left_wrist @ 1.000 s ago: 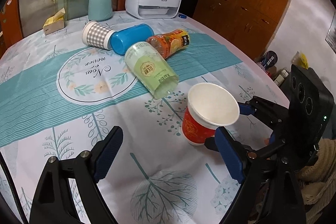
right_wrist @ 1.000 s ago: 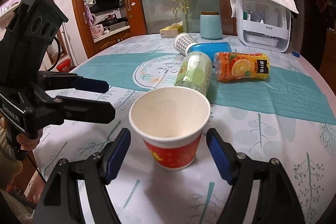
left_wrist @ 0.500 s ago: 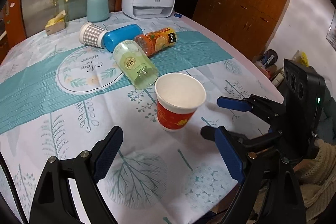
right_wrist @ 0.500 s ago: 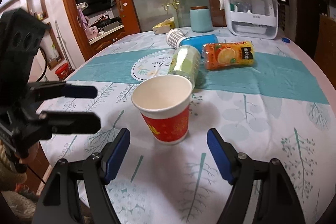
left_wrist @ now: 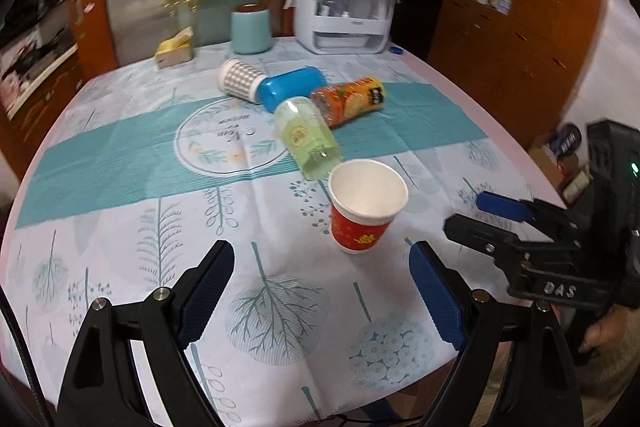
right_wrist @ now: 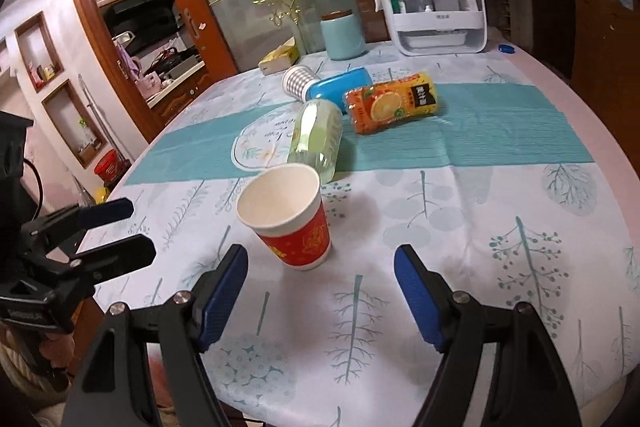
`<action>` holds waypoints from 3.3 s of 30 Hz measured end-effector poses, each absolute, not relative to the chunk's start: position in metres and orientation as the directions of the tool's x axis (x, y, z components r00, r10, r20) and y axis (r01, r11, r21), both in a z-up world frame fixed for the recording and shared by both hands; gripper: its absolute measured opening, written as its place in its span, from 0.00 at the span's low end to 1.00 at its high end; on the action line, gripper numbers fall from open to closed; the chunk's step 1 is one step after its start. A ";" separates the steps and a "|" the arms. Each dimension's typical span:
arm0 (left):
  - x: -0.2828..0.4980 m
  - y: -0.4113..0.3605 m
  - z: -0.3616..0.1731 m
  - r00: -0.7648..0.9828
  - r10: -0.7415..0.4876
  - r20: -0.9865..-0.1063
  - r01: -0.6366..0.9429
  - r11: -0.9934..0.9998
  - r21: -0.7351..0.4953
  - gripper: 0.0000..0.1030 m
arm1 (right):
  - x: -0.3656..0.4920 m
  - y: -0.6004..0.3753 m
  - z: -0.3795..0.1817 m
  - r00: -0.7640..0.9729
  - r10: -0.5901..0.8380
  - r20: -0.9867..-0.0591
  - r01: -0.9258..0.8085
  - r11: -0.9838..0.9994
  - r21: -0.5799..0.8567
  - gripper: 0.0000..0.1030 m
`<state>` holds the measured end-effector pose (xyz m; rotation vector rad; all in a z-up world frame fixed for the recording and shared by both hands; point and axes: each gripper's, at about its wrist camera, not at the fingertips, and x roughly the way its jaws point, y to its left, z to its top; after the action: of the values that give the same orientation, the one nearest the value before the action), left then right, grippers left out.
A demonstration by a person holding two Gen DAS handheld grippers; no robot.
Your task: Flip cup upright
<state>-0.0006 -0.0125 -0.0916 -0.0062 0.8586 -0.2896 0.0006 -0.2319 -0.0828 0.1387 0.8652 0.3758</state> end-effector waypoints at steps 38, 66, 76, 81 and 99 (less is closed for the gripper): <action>0.023 -0.003 -0.056 0.657 0.018 -0.754 -0.065 0.997 -0.033 0.86 | 0.009 -0.200 -0.018 0.683 0.248 -0.687 -0.204 0.968 0.147 0.74; 0.020 -0.005 -0.053 0.663 0.032 -0.748 -0.080 0.996 -0.028 0.86 | 0.010 -0.199 -0.026 0.671 0.242 -0.701 -0.195 0.970 0.147 0.74; 0.019 -0.004 -0.054 0.662 0.032 -0.749 -0.079 0.997 -0.026 0.86 | 0.010 -0.198 -0.029 0.670 0.234 -0.704 -0.190 0.971 0.143 0.74; 0.019 -0.004 -0.054 0.661 0.033 -0.750 -0.080 0.996 -0.027 0.86 | 0.010 -0.198 -0.029 0.670 0.235 -0.704 -0.190 0.971 0.143 0.74; 0.018 -0.004 -0.056 0.659 0.033 -0.751 -0.079 0.997 -0.026 0.86 | 0.009 -0.198 -0.029 0.669 0.234 -0.706 -0.189 0.972 0.143 0.74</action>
<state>0.0183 -0.0038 -0.0555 -0.0581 0.8486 0.0632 0.0095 -0.1981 -0.0294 0.0592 0.8041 0.2384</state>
